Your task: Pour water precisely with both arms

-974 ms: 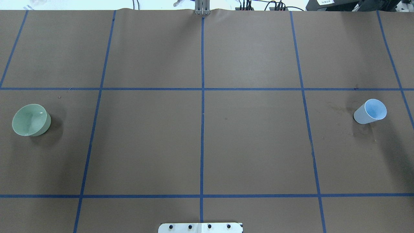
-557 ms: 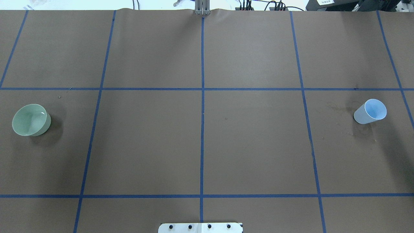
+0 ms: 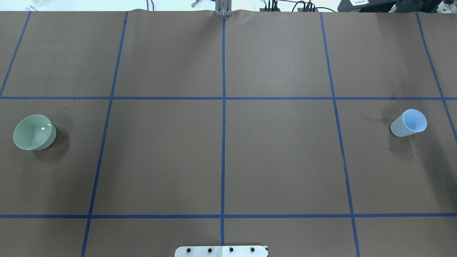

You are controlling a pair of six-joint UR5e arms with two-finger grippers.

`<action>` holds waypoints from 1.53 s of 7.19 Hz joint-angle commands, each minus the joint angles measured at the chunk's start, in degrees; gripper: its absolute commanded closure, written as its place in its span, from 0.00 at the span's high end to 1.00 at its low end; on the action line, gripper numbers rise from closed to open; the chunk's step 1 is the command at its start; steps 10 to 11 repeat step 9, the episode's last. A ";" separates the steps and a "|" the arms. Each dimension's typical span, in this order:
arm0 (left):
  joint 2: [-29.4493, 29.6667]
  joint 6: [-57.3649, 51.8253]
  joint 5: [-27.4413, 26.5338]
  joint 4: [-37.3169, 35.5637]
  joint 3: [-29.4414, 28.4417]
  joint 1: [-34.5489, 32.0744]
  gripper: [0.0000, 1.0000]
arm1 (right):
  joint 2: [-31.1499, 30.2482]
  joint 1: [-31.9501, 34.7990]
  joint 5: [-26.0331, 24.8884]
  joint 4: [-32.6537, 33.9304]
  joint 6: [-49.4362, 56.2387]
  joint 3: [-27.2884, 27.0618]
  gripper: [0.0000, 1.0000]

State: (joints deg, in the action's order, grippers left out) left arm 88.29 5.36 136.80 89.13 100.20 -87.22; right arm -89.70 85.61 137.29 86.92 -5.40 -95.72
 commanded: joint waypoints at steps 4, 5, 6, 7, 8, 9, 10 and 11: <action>-0.58 -0.18 0.39 0.43 2.01 0.12 1.00 | -0.91 -0.18 -0.09 -0.26 -0.40 -0.52 0.99; -0.84 -0.35 0.39 0.43 2.19 0.12 1.00 | -0.83 -0.18 -0.18 -0.26 -0.41 -0.60 0.99; -0.84 -0.44 0.39 0.51 2.19 0.12 1.00 | -0.65 -0.18 -0.18 -0.26 -0.49 -0.60 0.99; -1.10 -0.53 0.48 0.78 2.19 0.12 1.00 | -0.65 -0.18 -0.18 -0.26 -0.49 -0.60 0.99; -1.19 -0.62 0.48 0.78 2.19 0.12 1.00 | -0.65 -0.18 -0.18 -0.26 -0.41 -0.60 0.99; -1.19 -0.53 0.48 0.78 2.02 0.12 1.00 | -0.65 -0.18 -0.18 -0.26 -0.41 -0.43 0.99; -1.19 -0.53 0.48 0.78 2.02 0.12 1.00 | -0.65 -0.18 -0.18 -0.26 -0.41 -0.43 0.99; -1.19 -0.53 0.48 0.78 2.02 0.12 1.00 | -0.65 -0.18 -0.18 -0.26 -0.41 -0.43 0.99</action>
